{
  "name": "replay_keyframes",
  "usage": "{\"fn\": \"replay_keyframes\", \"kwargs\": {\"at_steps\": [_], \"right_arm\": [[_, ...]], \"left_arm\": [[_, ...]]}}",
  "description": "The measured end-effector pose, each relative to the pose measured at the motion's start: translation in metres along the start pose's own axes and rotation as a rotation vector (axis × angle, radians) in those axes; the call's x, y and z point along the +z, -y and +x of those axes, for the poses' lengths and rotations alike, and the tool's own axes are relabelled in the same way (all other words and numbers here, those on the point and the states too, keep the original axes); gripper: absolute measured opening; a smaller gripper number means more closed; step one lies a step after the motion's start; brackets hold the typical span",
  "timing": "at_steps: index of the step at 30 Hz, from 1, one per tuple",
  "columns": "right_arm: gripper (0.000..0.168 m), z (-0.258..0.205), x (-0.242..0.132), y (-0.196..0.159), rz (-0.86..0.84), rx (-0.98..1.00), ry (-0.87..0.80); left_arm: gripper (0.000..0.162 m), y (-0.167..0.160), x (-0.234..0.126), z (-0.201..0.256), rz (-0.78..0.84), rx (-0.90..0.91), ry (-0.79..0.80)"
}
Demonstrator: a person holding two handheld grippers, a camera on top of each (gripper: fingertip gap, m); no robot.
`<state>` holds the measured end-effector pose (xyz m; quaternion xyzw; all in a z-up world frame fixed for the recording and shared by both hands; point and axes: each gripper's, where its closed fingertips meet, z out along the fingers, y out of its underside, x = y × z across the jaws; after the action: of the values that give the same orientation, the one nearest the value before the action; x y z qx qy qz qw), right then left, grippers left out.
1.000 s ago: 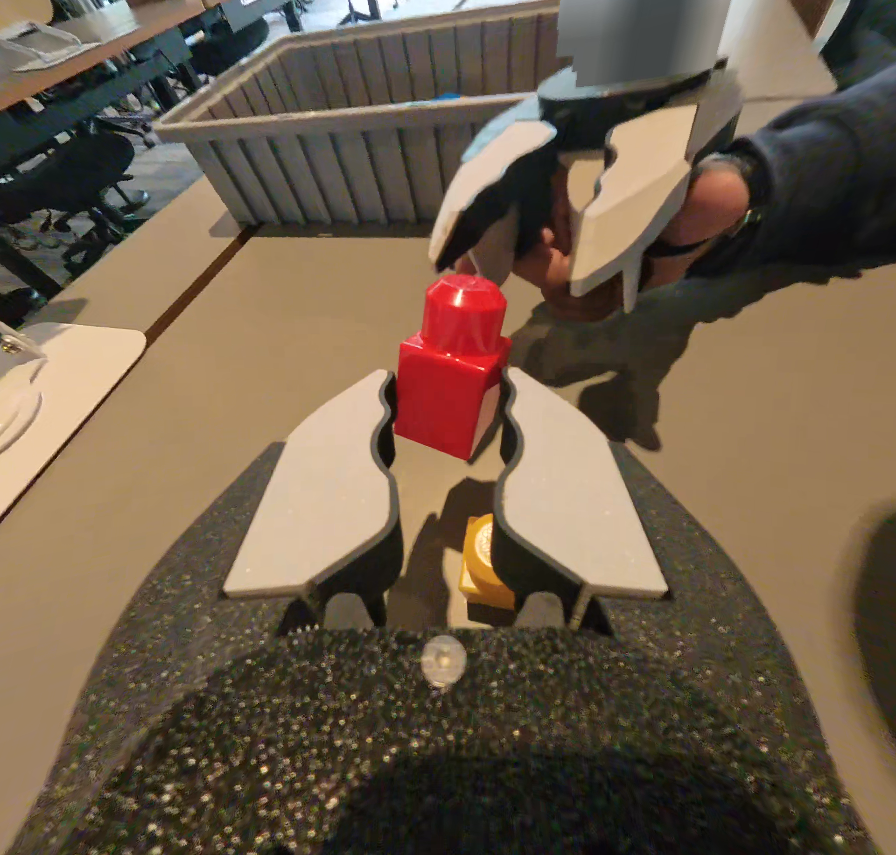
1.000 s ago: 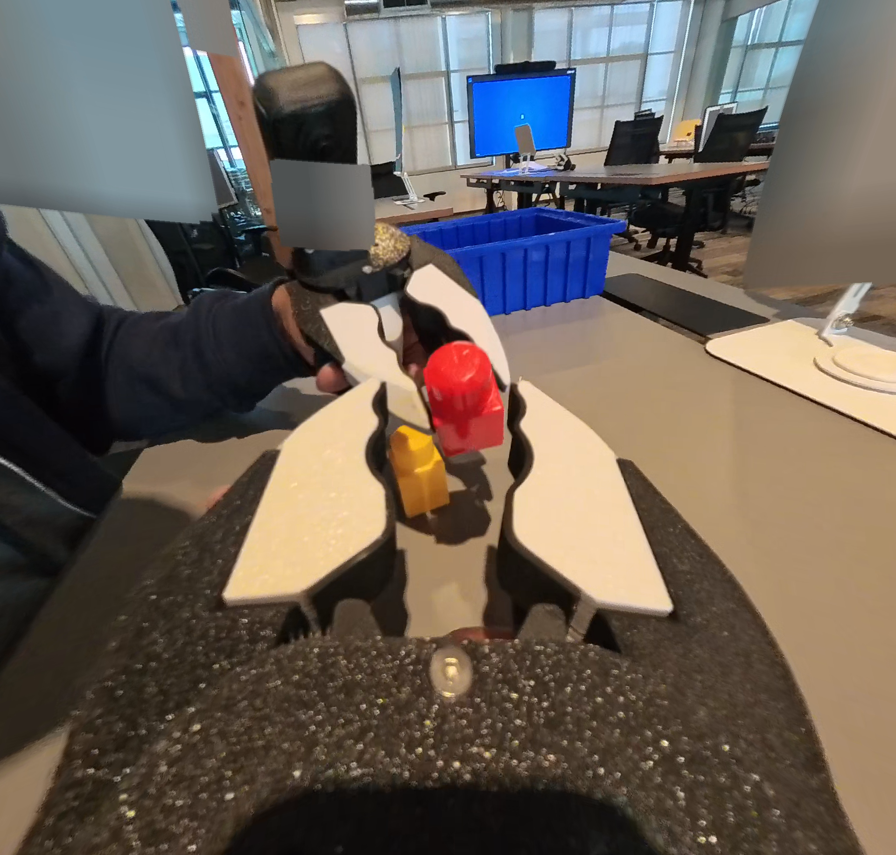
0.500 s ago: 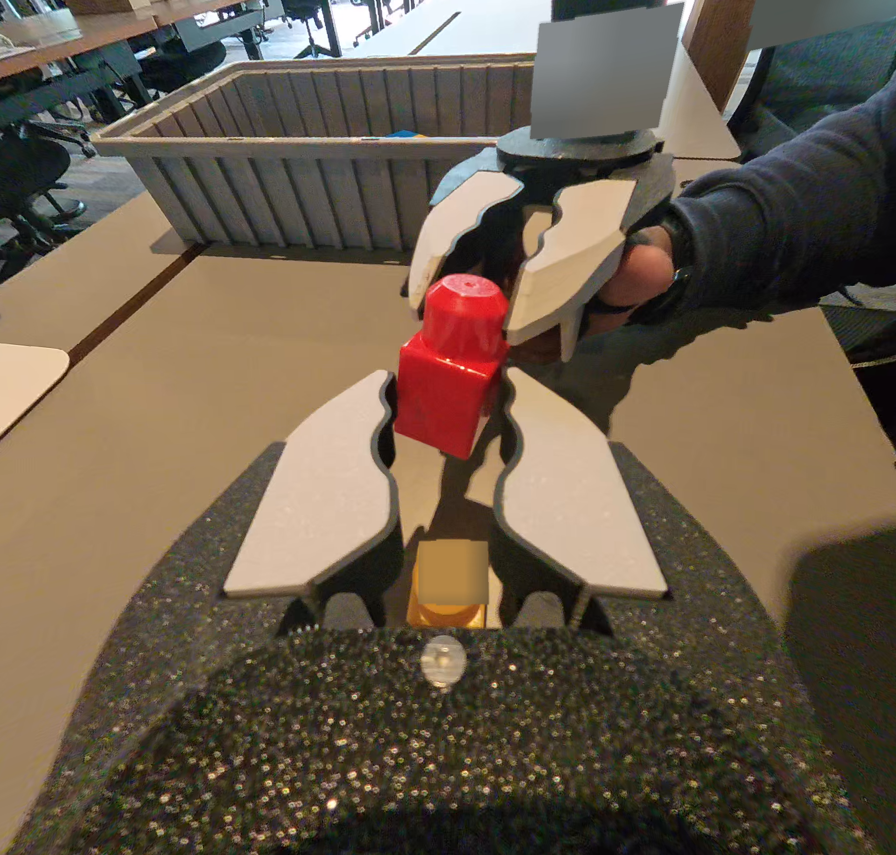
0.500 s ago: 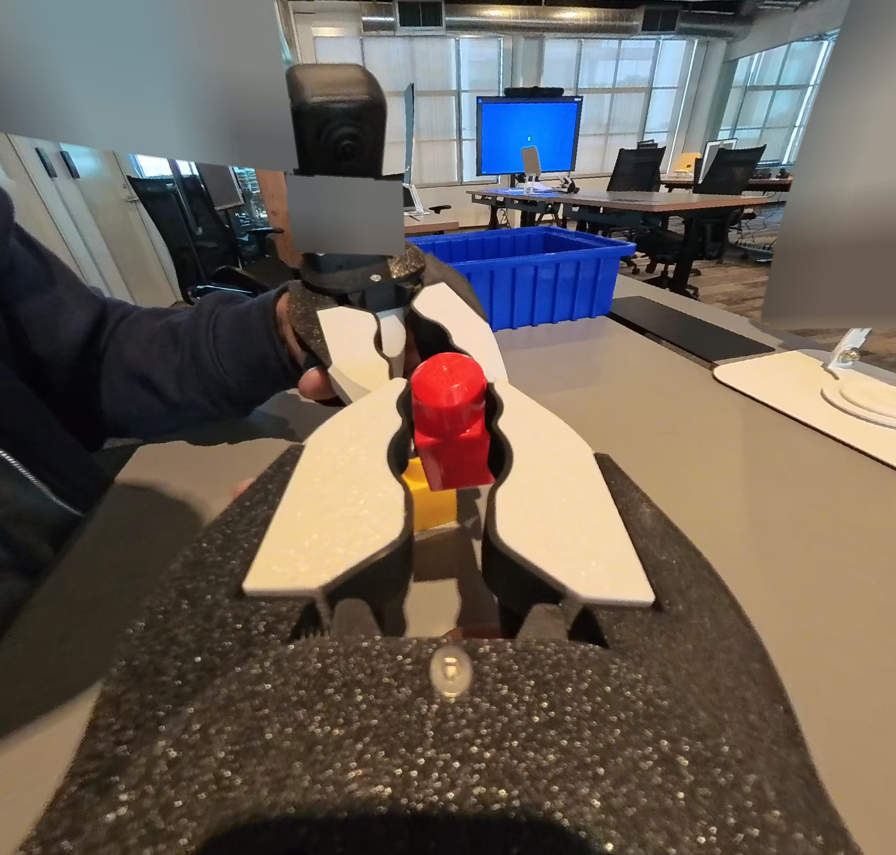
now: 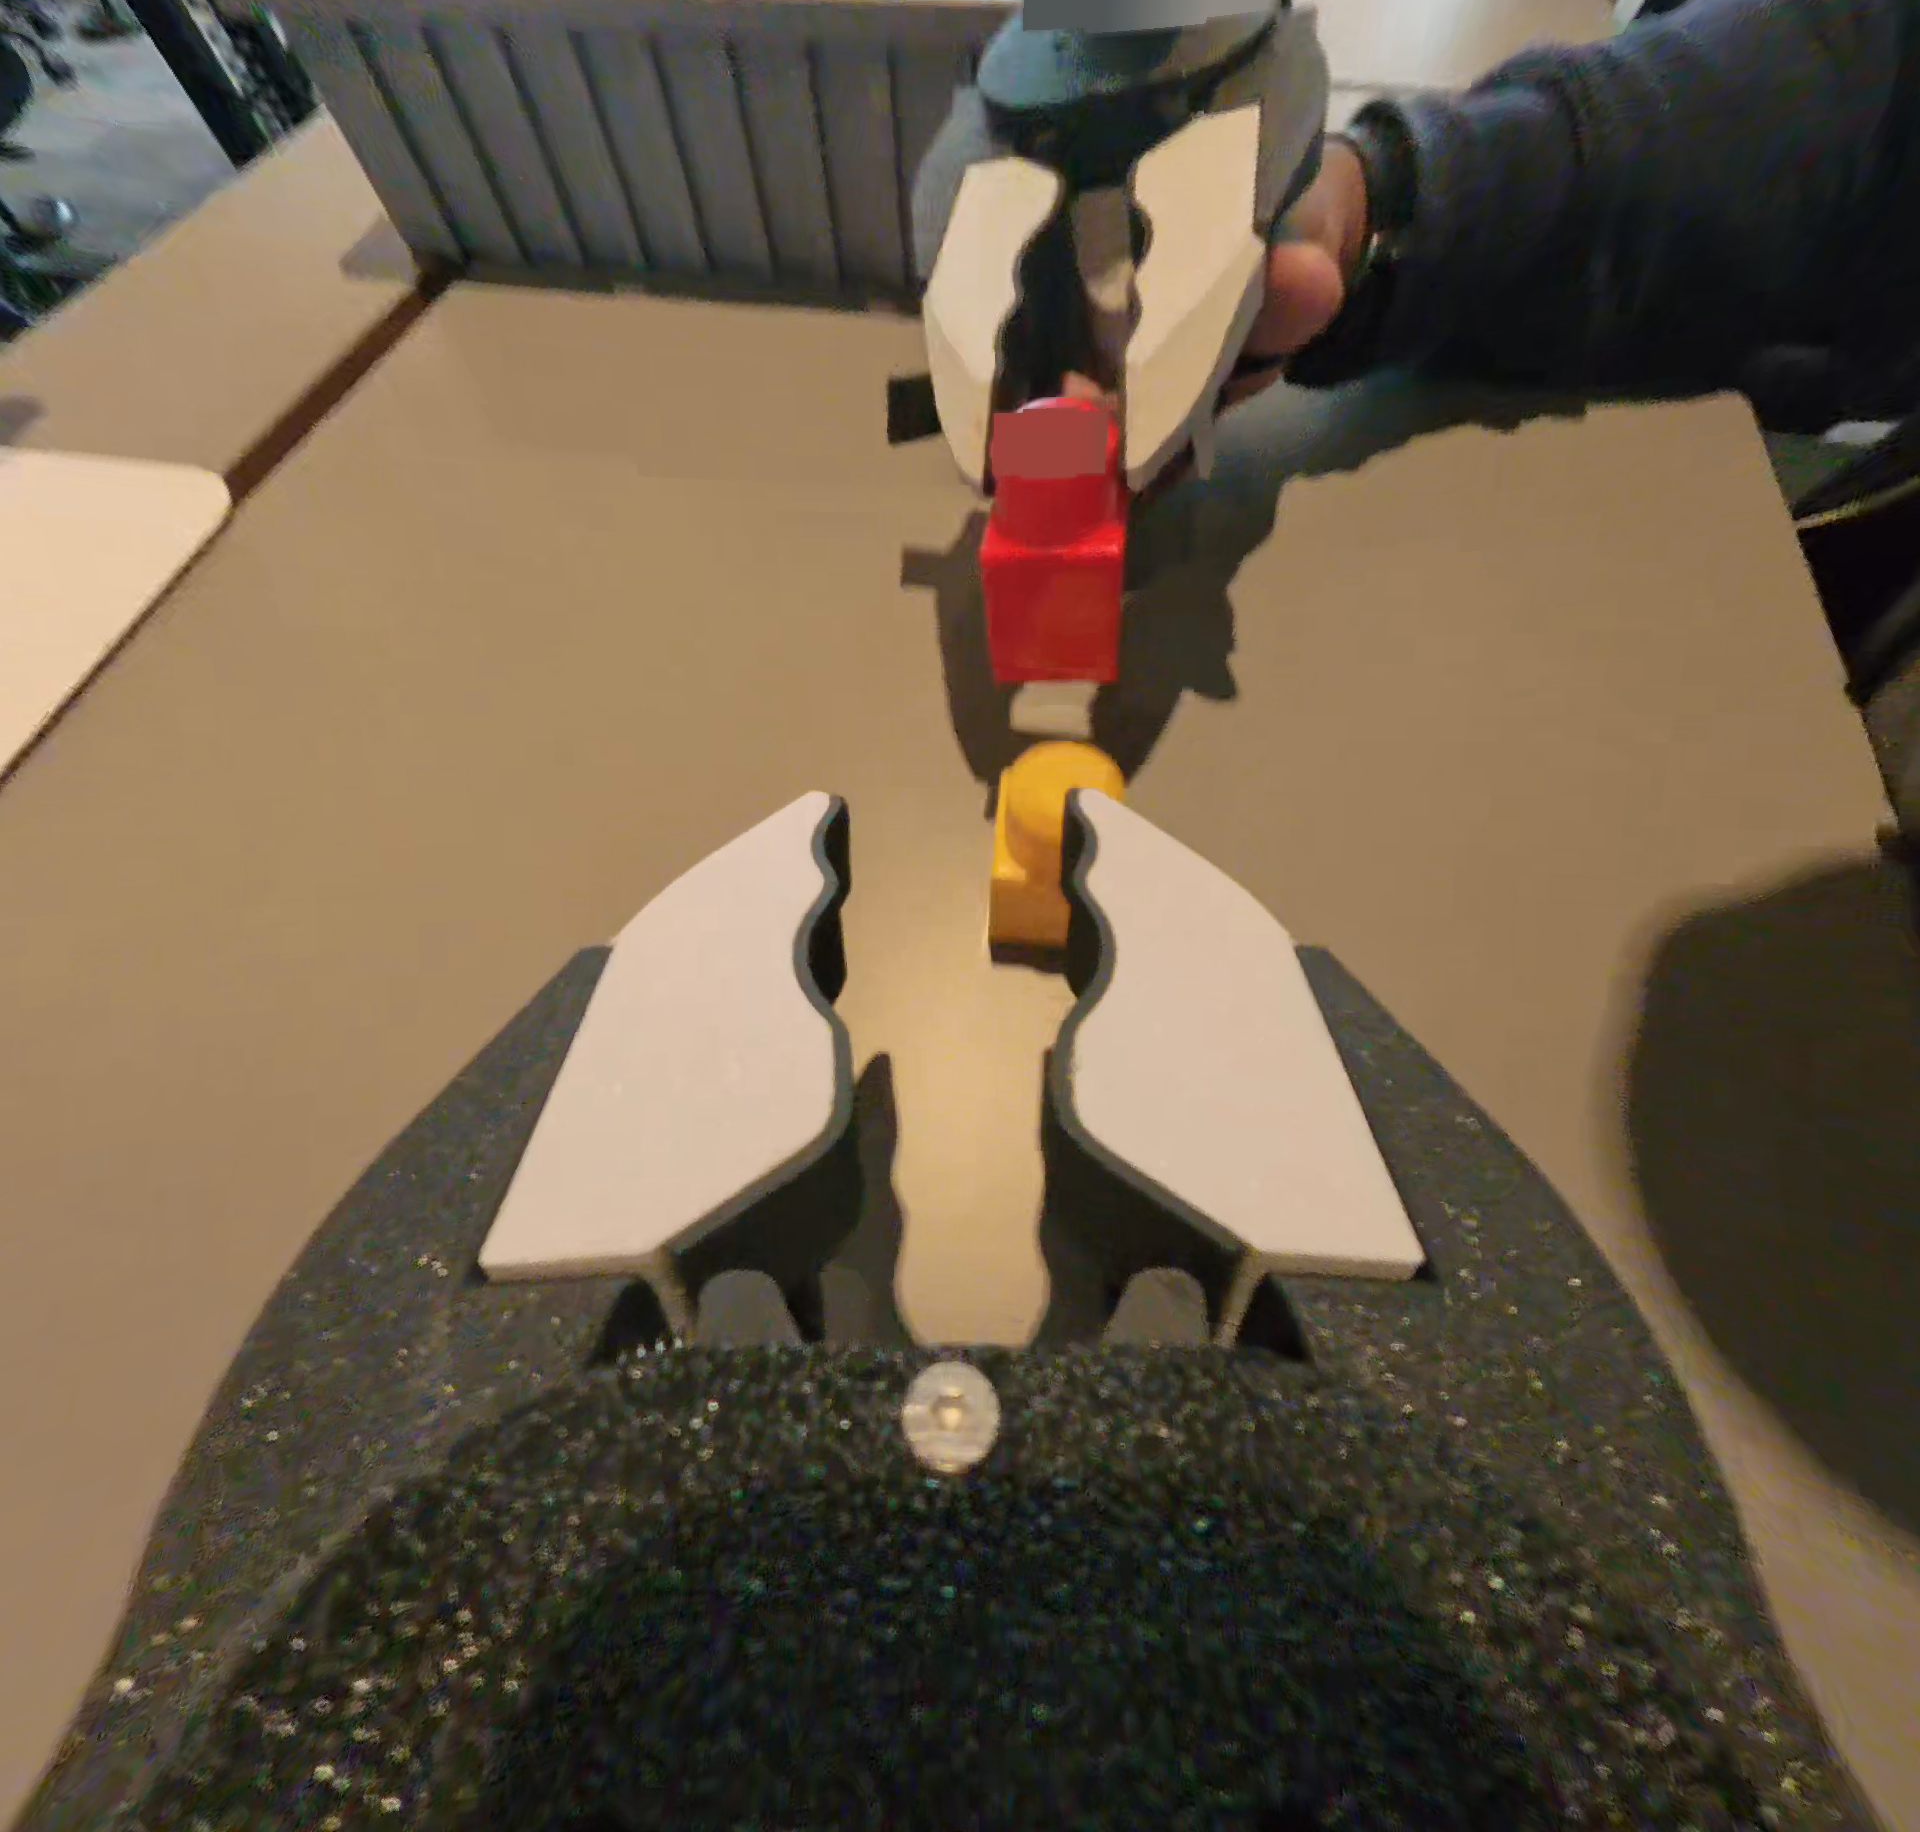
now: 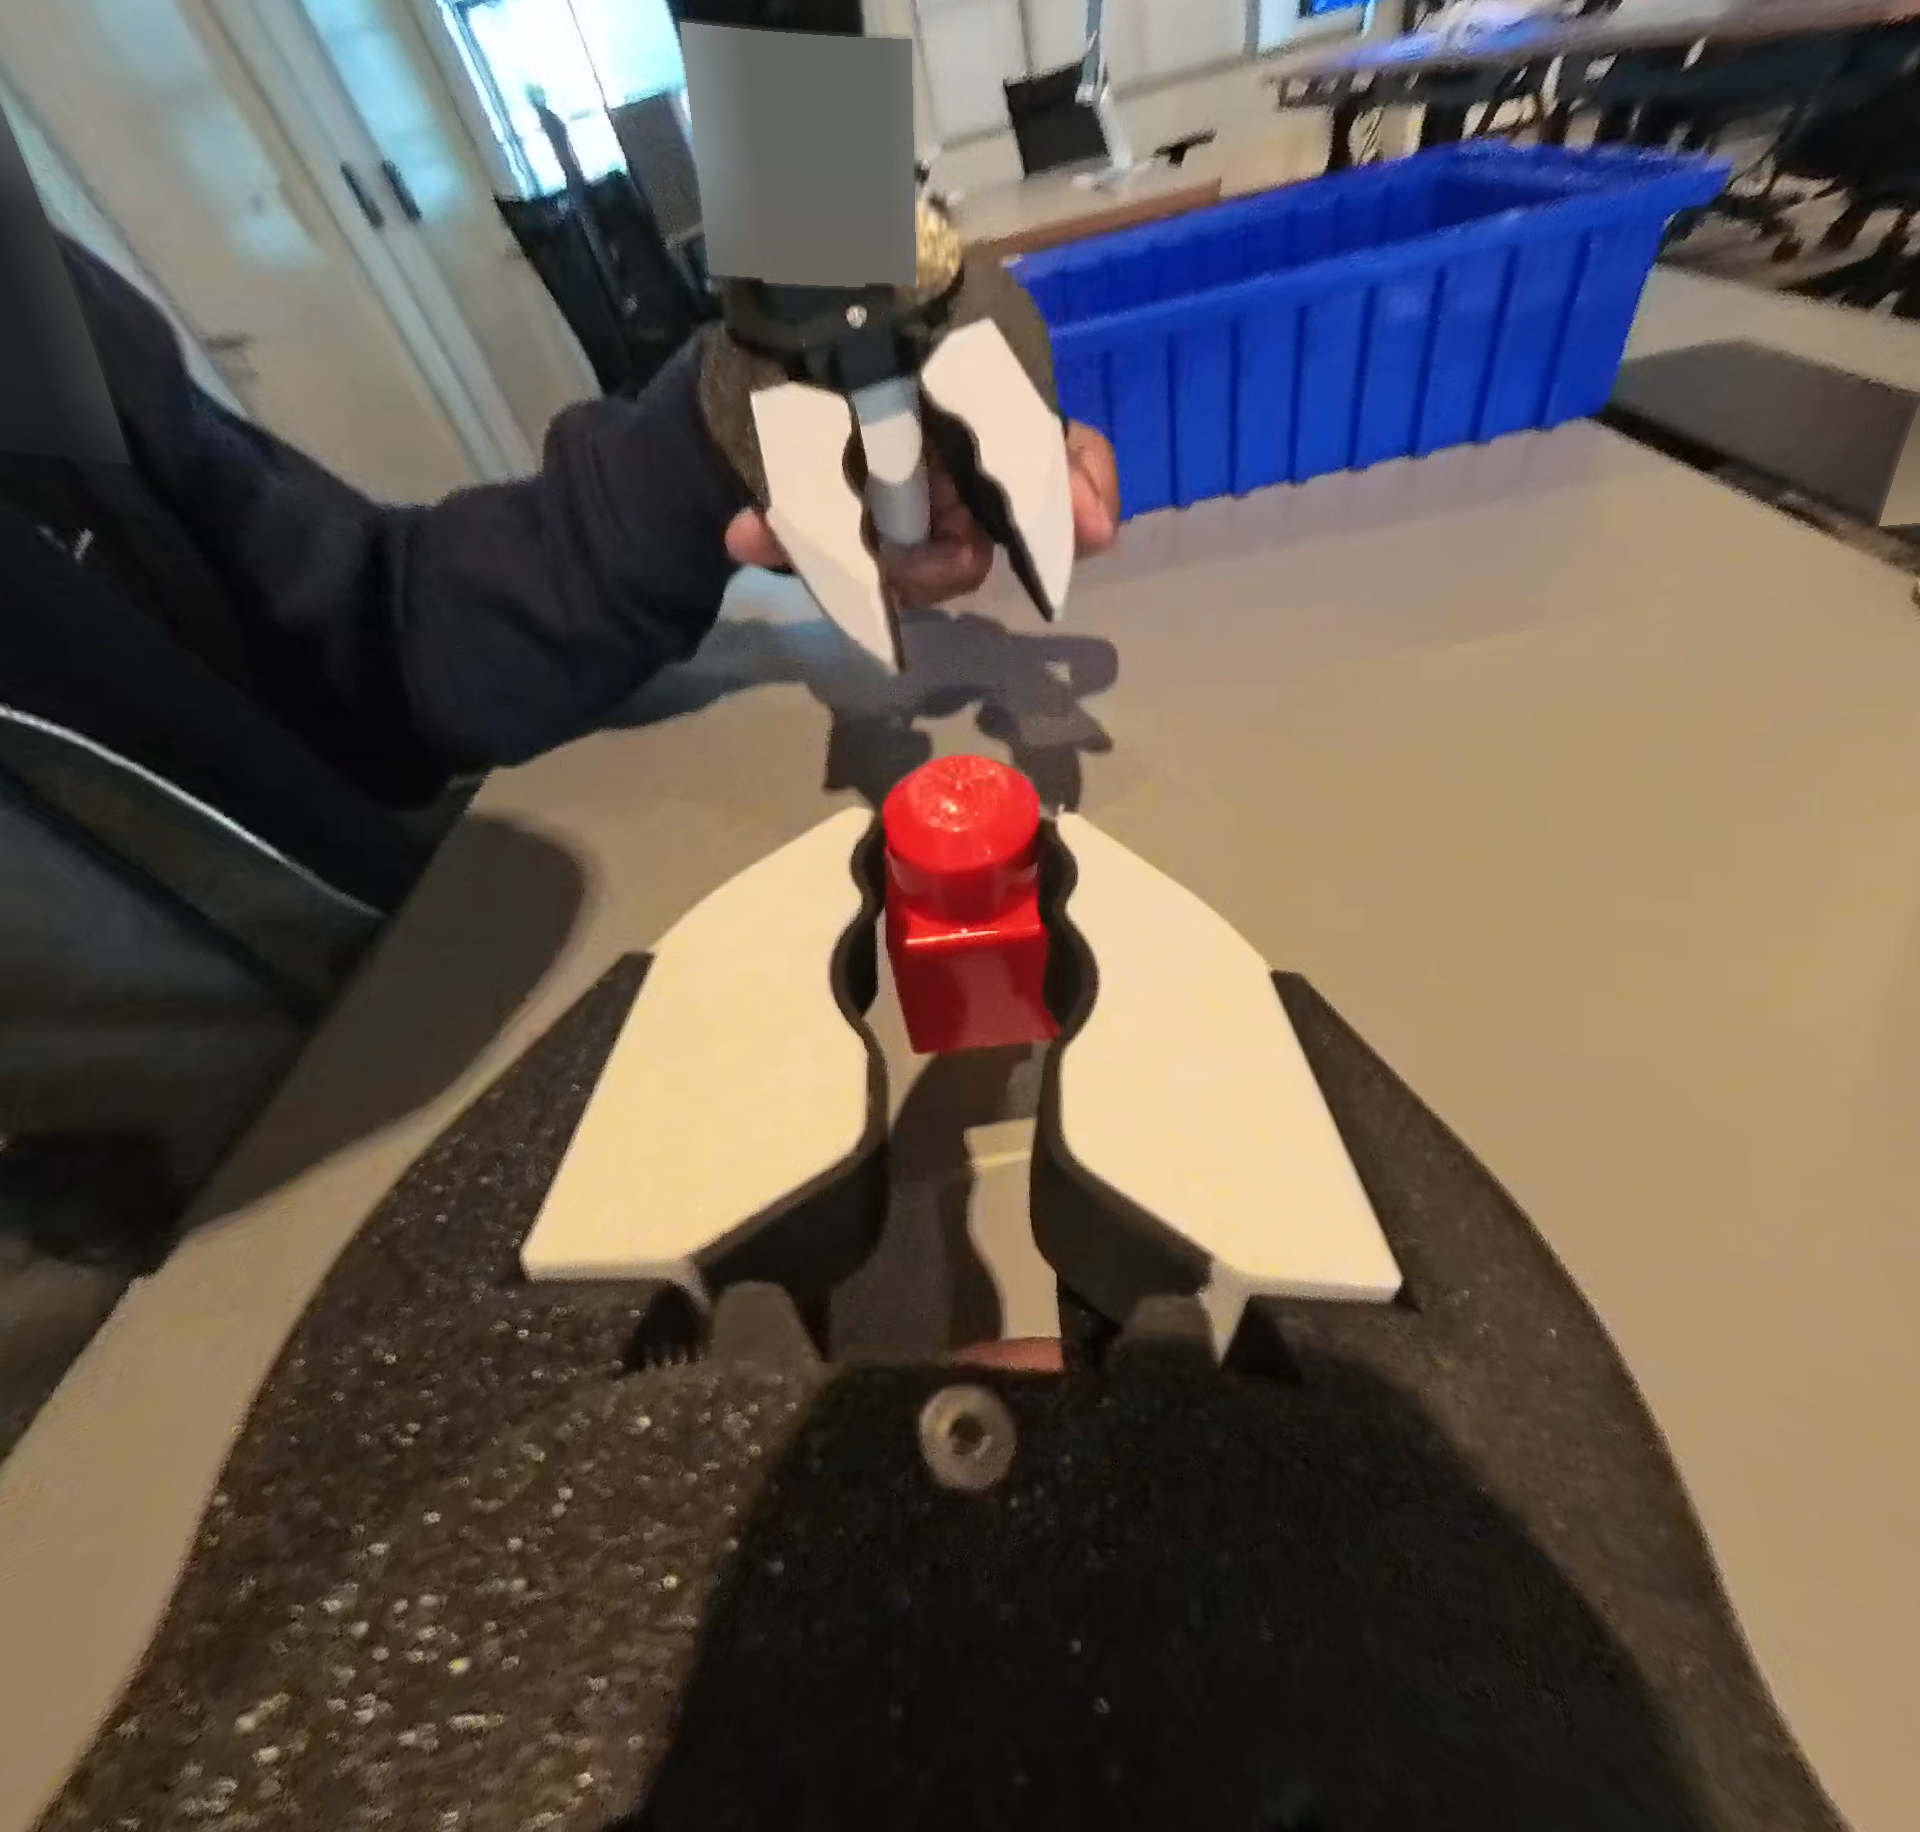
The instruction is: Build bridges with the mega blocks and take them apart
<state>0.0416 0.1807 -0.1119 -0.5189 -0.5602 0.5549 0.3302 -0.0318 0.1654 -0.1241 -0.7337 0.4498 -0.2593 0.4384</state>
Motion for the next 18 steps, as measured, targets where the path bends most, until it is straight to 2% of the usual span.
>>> {"fn": "replay_keyframes", "kwargs": {"at_steps": [3,7,13,18], "right_arm": [[0.028,0.003,0.015,-0.013,-0.090,-0.005,0.028],[0.028,0.002,0.030,-0.034,-0.213,-0.042,0.026],[0.028,0.002,0.034,-0.043,-0.276,-0.079,-0.005],[0.029,0.000,0.033,-0.047,-0.298,-0.077,-0.014]], "left_arm": [[0.035,-0.021,-0.005,0.001,-0.061,-0.044,-0.027],[0.031,-0.049,0.007,0.013,-0.198,-0.040,-0.078],[0.032,-0.065,0.035,0.023,-0.294,0.003,-0.097],[0.029,-0.068,0.045,0.024,-0.305,0.018,-0.088]]}}
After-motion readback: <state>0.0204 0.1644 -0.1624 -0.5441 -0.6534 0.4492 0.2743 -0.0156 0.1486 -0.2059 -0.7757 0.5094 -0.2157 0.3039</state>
